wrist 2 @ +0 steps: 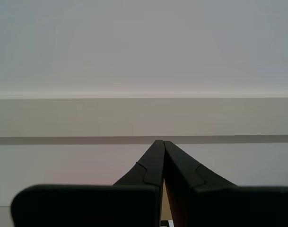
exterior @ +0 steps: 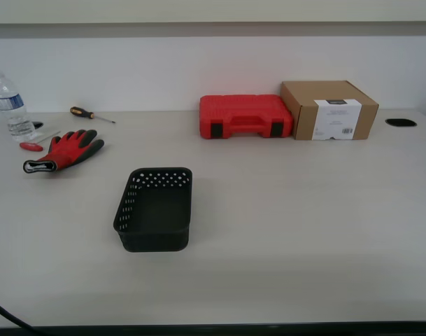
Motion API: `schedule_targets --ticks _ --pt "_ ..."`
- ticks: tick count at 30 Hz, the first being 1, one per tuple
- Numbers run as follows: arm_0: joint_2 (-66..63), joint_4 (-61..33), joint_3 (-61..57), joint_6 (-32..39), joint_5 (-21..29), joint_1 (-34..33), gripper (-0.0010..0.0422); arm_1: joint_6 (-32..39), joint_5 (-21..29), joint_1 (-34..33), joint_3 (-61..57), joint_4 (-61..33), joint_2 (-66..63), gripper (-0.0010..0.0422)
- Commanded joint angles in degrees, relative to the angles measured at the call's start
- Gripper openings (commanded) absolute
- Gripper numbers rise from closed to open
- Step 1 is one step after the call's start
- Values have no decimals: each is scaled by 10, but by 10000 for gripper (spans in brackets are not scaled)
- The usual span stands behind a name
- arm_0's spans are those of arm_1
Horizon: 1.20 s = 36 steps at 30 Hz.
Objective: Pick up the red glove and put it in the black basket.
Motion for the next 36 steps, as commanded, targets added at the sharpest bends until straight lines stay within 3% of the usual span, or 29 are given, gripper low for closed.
schedule_targets --ticks 1,25,30,36 --pt "0 2 1 2 0 0 0 0 -1 0 0 2 0 0" --pt "0 2 1 2 0 0 0 1 -1 0 2 3 0 0" --pt "0 2 1 2 0 0 0 44 -3 0 30 -3 0 0" --pt "0 2 1 2 0 0 0 60 -52 1 129 -226 66 0"
